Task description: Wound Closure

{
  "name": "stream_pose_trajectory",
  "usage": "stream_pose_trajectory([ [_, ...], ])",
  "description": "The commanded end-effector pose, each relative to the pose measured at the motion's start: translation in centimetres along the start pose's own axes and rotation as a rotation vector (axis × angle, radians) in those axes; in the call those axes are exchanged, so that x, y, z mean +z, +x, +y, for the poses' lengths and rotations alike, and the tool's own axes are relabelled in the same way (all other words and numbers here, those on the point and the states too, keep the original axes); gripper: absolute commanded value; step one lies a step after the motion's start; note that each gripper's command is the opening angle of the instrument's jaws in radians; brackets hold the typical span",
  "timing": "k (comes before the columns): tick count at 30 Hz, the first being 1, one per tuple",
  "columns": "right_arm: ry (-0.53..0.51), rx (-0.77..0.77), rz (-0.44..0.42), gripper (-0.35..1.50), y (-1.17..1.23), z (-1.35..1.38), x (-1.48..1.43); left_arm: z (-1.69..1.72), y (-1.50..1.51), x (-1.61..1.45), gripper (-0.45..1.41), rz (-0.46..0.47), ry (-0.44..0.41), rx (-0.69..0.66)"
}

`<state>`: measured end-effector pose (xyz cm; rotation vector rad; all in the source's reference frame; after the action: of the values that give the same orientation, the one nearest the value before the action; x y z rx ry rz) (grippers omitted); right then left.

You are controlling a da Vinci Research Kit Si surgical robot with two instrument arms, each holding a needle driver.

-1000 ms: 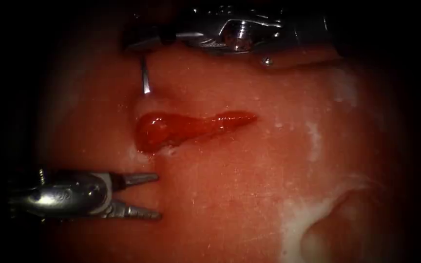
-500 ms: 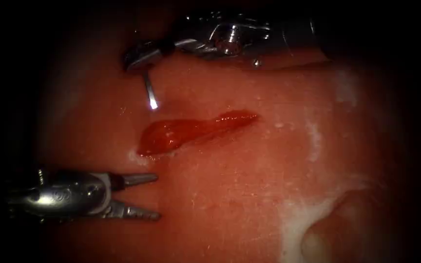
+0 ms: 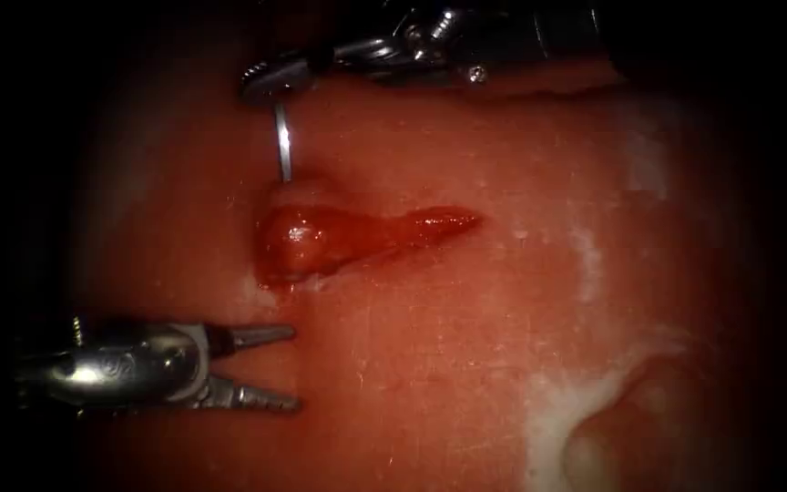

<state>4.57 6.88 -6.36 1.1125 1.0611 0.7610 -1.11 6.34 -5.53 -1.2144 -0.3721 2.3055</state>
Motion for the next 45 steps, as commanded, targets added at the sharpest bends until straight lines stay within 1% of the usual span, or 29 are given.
stream_pose_trajectory([
  [1,0.005,0.002,-0.001,-0.35,0.03,0.01,0.09,0.03,-0.04,0.07,0.59,0.000,-0.003,-0.001],
  [6,0.020,0.061,-0.022,-0.35,-0.07,0.00,0.13,0.03,-0.04,0.07,0.59,0.000,-0.003,0.000],
  [14,0.028,0.091,-0.035,-0.35,-0.10,-0.03,0.15,0.04,-0.05,0.07,0.59,-0.009,-0.004,0.000],
  [24,0.079,0.169,-0.047,-0.35,-0.18,-0.10,0.20,0.04,-0.07,0.07,0.59,-0.012,-0.003,0.002],
  [29,0.137,0.214,-0.091,-0.35,-0.24,-0.18,0.28,0.04,-0.07,0.07,0.59,-0.012,-0.003,0.002],
  [36,0.144,0.230,-0.101,-0.35,-0.29,-0.26,0.33,0.04,-0.07,0.07,0.59,-0.012,-0.004,0.003],
  [41,0.150,0.239,-0.111,-0.35,-0.37,-0.31,0.31,0.04,-0.08,0.08,0.59,-0.012,-0.003,0.003],
  [43,0.151,0.236,-0.112,-0.35,-0.44,-0.36,0.27,0.04,-0.08,0.08,0.59,-0.012,-0.003,0.004],
  [44,0.152,0.233,-0.114,-0.35,-0.54,-0.45,0.22,0.04,-0.08,0.09,0.59,-0.012,-0.002,0.004],
  [45,0.152,0.233,-0.114,-0.35,-0.54,-0.45,0.22,0.04,-0.08,0.09,0.59,-0.012,-0.002,0.004],
])
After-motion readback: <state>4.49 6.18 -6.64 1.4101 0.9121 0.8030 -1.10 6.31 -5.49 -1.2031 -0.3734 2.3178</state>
